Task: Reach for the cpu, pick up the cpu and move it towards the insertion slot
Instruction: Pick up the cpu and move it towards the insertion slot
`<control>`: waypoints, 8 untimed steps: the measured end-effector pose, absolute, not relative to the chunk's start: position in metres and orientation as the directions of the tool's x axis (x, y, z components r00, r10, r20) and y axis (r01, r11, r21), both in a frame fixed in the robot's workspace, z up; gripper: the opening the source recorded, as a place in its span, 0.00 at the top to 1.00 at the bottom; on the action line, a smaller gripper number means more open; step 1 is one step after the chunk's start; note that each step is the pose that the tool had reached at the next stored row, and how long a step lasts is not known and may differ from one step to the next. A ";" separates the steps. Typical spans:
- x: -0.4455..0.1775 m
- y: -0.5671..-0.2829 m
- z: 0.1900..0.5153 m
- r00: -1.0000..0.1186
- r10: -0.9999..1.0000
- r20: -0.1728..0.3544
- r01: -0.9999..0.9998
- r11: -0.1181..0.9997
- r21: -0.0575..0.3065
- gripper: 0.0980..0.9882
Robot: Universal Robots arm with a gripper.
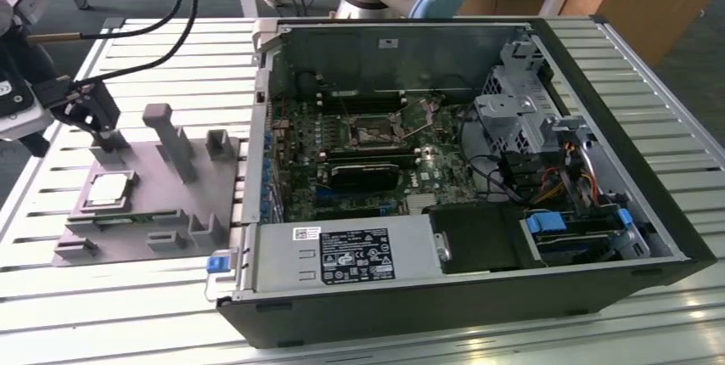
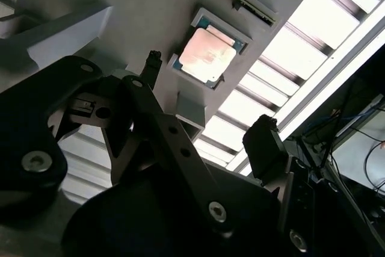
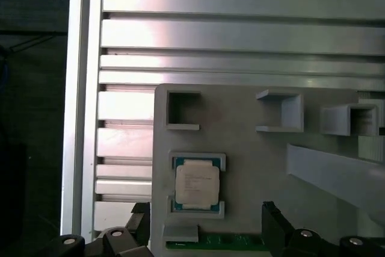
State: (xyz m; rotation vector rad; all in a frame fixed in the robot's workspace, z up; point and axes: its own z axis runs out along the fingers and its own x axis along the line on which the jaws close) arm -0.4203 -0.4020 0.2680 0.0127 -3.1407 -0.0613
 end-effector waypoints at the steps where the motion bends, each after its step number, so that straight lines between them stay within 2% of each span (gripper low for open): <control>1: -0.420 -0.402 0.266 -1.000 -0.008 0.000 -0.008 0.999 0.039 0.19; 8: -0.421 -0.402 0.254 -1.000 -0.008 0.000 -0.008 0.999 0.039 0.19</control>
